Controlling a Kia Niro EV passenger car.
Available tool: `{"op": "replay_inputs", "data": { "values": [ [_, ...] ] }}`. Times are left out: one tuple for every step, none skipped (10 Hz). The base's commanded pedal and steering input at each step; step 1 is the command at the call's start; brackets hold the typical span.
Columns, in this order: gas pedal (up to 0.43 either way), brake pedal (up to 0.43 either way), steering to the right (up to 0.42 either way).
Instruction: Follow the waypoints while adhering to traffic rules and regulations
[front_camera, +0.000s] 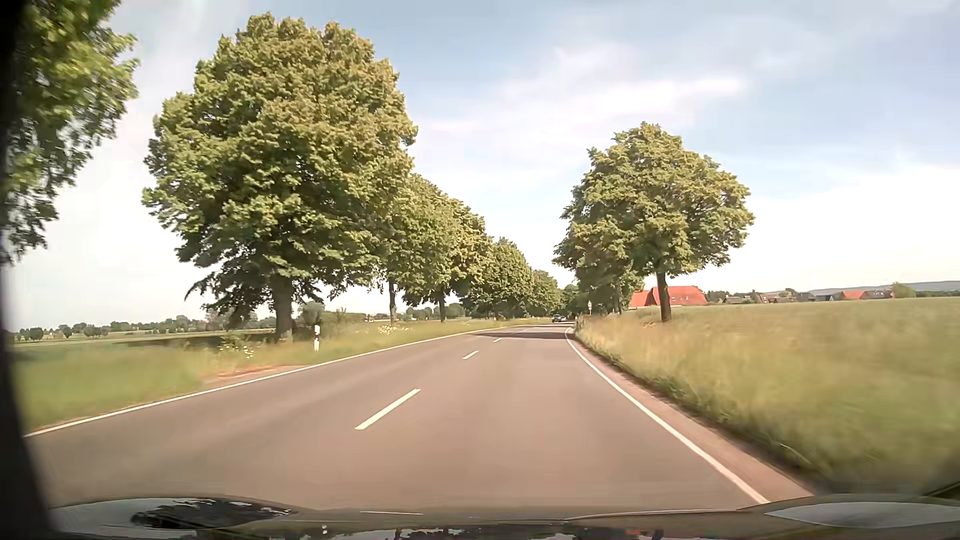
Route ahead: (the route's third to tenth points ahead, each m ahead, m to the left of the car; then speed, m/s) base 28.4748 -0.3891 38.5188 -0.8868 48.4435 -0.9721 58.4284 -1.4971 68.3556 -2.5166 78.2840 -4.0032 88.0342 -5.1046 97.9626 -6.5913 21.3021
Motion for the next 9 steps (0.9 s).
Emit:
{"op": "replay_inputs", "data": {
  "values": [
    [0.157,0.000,0.006],
    [0.157,0.000,0.007],
    [0.157,0.000,0.007],
    [0.157,0.000,0.008],
    [0.157,0.000,0.008],
    [0.157,0.000,0.008],
    [0.157,0.000,0.008],
    [0.157,0.000,0.008],
    [0.157,0.000,0.008]
  ]
}}
